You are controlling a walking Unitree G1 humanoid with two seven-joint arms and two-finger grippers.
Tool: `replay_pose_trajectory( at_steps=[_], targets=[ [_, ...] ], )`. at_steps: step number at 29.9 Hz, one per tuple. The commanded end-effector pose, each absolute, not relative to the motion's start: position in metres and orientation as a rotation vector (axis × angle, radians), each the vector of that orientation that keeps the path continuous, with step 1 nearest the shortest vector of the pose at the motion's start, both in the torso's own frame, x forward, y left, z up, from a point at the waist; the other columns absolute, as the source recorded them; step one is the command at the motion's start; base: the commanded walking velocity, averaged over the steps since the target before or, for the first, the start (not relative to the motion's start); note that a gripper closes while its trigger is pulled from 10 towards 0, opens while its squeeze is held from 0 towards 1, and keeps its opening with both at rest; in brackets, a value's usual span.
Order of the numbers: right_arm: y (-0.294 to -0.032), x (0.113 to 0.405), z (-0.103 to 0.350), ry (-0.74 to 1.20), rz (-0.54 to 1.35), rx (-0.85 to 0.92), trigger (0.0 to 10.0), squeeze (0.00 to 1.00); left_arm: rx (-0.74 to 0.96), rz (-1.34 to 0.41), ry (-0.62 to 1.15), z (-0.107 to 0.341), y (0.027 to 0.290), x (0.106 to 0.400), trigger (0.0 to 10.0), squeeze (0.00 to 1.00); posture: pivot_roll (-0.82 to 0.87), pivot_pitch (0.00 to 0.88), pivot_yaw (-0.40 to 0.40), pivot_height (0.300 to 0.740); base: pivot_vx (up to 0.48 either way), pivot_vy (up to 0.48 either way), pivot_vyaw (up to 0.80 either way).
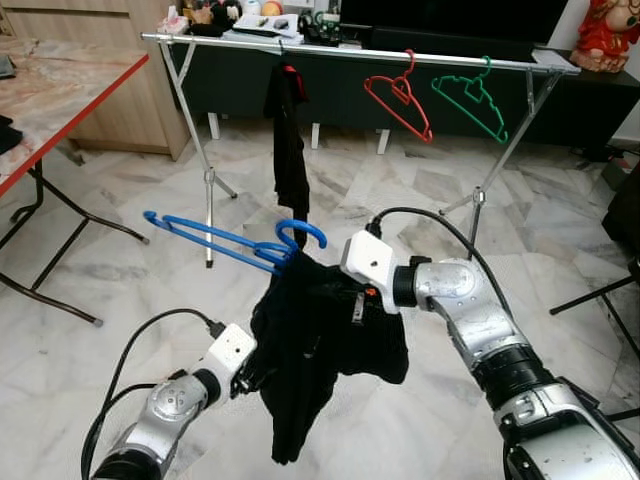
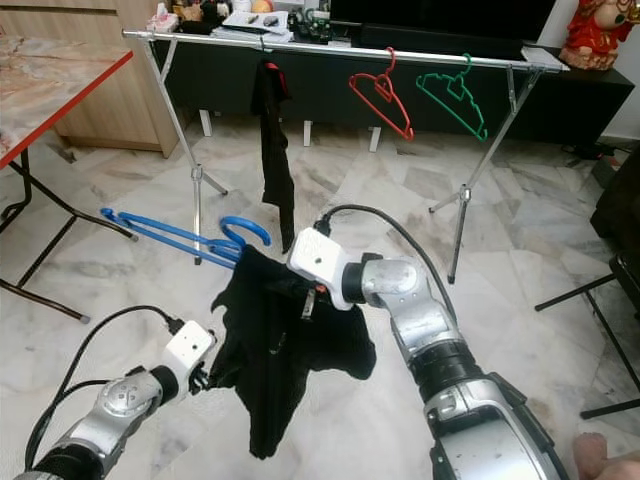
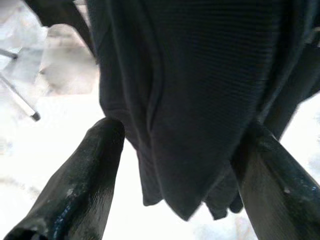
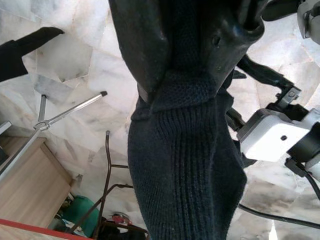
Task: Hang hanger
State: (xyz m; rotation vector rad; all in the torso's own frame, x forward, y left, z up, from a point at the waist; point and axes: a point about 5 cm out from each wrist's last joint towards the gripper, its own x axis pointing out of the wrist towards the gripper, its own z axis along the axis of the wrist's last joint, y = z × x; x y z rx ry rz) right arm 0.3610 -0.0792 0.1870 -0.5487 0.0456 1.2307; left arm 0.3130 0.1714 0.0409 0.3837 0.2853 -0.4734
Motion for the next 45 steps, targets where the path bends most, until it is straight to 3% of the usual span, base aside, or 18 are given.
replay_pose_trajectory(
  at_steps=[1,3,4,5,6,23,24,26,28,29,45],
  targets=[
    [-0.073,0.359,0.199,-0.018,1.247,-0.545,0.0,0.00,0.395,-0.448,0.307,0.036,0.173,0.312,10.0,0.00,-0.02,0.130,-0.060,0.740,0.000,0.000,0.00],
    [-0.070,0.356,0.200,-0.027,1.257,-0.544,0.0,0.00,0.398,-0.412,0.322,0.035,0.175,0.313,10.0,0.00,-0.02,0.131,-0.059,0.740,0.000,0.000,0.00],
    [-0.069,0.356,0.201,-0.028,1.259,-0.542,0.0,0.00,0.402,-0.391,0.331,0.034,0.177,0.314,7.8,0.00,-0.02,0.132,-0.058,0.740,0.000,0.000,0.00],
    [-0.068,0.355,0.201,-0.031,1.262,-0.542,0.0,0.00,0.401,-0.344,0.345,0.033,0.180,0.315,3.1,0.00,-0.02,0.132,-0.058,0.740,0.000,0.000,0.00],
    [-0.067,0.354,0.201,-0.033,1.265,-0.542,0.0,0.00,0.390,-0.327,0.345,0.034,0.181,0.316,0.0,0.00,-0.02,0.132,-0.059,0.740,0.000,0.000,0.00],
    [-0.063,0.345,0.202,-0.044,1.312,-0.508,0.0,0.00,0.307,-0.335,0.302,0.036,0.173,0.318,0.0,0.00,-0.02,0.134,-0.059,0.740,0.000,0.000,0.00],
    [-0.063,0.345,0.202,-0.044,1.312,-0.507,0.0,0.00,0.305,-0.342,0.299,0.036,0.172,0.318,0.2,0.00,-0.02,0.135,-0.059,0.740,0.000,0.000,0.00],
    [-0.063,0.344,0.201,-0.041,1.313,-0.506,0.0,0.00,0.316,-0.342,0.303,0.036,0.171,0.318,1.6,0.00,-0.02,0.134,-0.059,0.740,0.000,0.000,0.00],
    [-0.063,0.344,0.201,-0.040,1.313,-0.505,0.0,0.00,0.318,-0.340,0.305,0.036,0.172,0.319,1.6,0.00,-0.02,0.134,-0.059,0.740,0.000,0.000,0.00],
    [-0.063,0.344,0.201,-0.039,1.313,-0.505,0.0,0.00,0.318,-0.333,0.305,0.036,0.172,0.319,0.0,0.00,-0.02,0.135,-0.057,0.740,0.000,0.000,0.00],
    [-0.073,0.348,0.192,0.008,1.258,-0.493,0.0,0.00,0.311,-0.320,0.323,0.034,0.178,0.317,0.0,0.00,-0.02,0.137,-0.056,0.740,0.000,0.000,0.00]
  ],
)
